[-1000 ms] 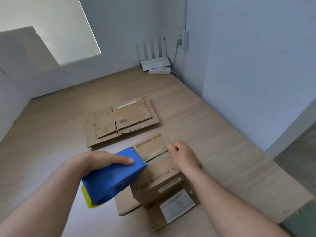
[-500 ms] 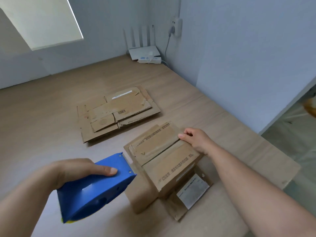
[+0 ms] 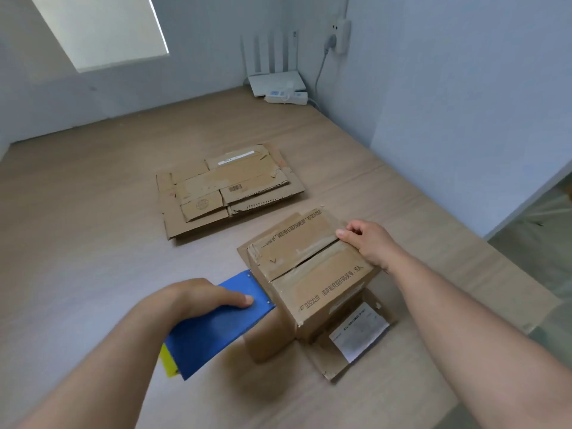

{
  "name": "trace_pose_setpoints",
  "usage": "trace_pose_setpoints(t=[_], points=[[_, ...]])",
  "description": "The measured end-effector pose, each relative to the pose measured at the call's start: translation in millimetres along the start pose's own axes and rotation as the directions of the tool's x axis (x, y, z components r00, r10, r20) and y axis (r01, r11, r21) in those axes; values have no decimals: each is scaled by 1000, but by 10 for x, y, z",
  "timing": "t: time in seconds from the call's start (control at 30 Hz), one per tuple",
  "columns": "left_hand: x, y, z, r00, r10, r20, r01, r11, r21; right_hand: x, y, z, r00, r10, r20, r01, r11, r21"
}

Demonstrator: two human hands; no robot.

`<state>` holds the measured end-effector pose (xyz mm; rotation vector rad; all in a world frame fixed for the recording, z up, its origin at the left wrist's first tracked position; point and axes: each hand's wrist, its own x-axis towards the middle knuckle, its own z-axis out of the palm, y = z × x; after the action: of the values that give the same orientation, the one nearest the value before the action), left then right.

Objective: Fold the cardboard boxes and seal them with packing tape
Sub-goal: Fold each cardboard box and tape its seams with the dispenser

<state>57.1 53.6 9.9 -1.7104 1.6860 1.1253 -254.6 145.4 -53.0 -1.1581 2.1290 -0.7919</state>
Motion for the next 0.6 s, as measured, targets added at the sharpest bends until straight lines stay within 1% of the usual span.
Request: trace_pose_setpoints(t=[0.07,0.1,0.13,0.17,0.2,0.23,0.3,0.37,0.47,0.53,0.6], points=[[50,101,21,992,-13,-122,20,998,53,-16,-39,-1,1000,-10,6,11,1000,-29],[59,96,33,976,-13,-217,42,991,128,-16,-53,-4,1000,-16,5,16,999,-36],[46,37,55,949,0,-316,90,958,272,-13,-61,-7,1000,-21,1,21,999,-40],[18,-90,113,918,18,-396,163,893,419,-29,-49,0,1000,-29,2,29,998,-48],[0,-245,165,885,23,-465,239,836,494,-34,-31,5,999,-39,3,39,998,-56],[3,-384,181,854,3,-520,291,826,482,-33,-31,-3,999,-43,6,43,998,-52],[-40,-593,220,825,-70,-561,317,879,357,-32,-23,15,999,-39,16,39,998,-41],[-93,-617,276,813,-76,-578,284,917,279,-51,-45,43,999,-44,12,44,998,-44],[-26,-525,473,793,-14,-609,176,963,207,-66,-45,57,998,-58,-25,57,998,-38],[82,-519,651,790,-21,-613,153,975,164,-68,-26,74,998,-51,-33,50,998,-49],[167,-530,825,770,-31,-637,140,983,121,-66,-16,100,998,-44,-46,41,998,-50]])
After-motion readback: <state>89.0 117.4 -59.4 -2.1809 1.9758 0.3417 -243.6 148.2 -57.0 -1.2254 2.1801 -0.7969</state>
